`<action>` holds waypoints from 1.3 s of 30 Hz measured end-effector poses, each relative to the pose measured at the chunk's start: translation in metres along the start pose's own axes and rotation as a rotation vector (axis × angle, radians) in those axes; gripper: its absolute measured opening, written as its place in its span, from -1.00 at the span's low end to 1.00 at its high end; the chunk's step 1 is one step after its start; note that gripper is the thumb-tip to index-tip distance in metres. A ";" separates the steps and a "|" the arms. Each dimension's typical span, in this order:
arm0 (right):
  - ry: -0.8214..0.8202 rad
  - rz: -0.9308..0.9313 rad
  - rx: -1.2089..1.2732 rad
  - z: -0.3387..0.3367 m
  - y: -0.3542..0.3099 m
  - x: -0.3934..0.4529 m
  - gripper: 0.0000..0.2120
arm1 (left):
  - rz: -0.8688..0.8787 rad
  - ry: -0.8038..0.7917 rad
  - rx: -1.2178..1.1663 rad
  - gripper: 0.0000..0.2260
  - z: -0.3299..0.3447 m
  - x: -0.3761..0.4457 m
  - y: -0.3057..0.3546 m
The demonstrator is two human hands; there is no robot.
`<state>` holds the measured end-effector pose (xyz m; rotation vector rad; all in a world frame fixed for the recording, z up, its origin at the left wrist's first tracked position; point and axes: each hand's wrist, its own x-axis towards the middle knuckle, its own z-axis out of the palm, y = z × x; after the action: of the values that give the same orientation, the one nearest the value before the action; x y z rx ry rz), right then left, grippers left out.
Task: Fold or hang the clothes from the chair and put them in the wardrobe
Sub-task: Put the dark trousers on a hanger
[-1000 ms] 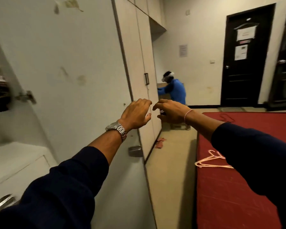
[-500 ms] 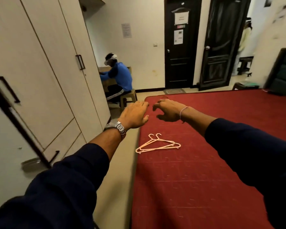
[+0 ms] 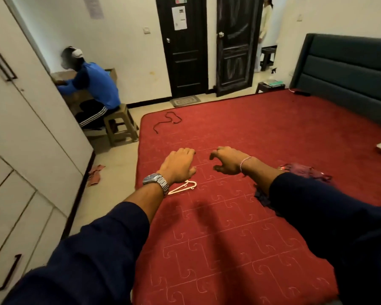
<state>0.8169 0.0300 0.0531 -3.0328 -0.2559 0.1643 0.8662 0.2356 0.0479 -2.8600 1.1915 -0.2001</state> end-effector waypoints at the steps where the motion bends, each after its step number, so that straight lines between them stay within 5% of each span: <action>1: -0.006 0.023 0.011 0.006 0.011 0.003 -0.56 | 0.018 -0.003 -0.012 -0.51 0.008 0.013 0.003; 14: -0.187 0.388 0.207 0.136 0.193 -0.039 -0.48 | 0.213 -0.245 -0.149 -0.44 0.149 0.149 0.121; 21: -0.295 0.486 0.318 0.214 0.298 -0.082 -0.52 | 0.155 -0.406 -0.277 -0.48 0.230 0.194 0.222; 27: -0.375 0.494 0.402 0.285 0.377 -0.085 -0.75 | 0.092 -0.508 -0.344 -0.34 0.303 0.229 0.294; 32: -0.415 0.527 0.284 0.338 0.399 -0.076 -0.62 | 0.046 -0.574 -0.433 -0.36 0.350 0.244 0.329; 35: -0.352 0.513 0.327 0.351 0.403 -0.076 -0.52 | 0.001 -0.585 -0.535 -0.35 0.370 0.251 0.344; 39: -0.049 0.626 0.511 0.352 0.414 -0.076 -0.66 | -0.142 -0.502 -0.756 -0.42 0.379 0.263 0.361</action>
<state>0.7694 -0.3597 -0.3299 -2.4940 0.6410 0.2912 0.8459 -0.2113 -0.3299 -3.2413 1.1115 1.1280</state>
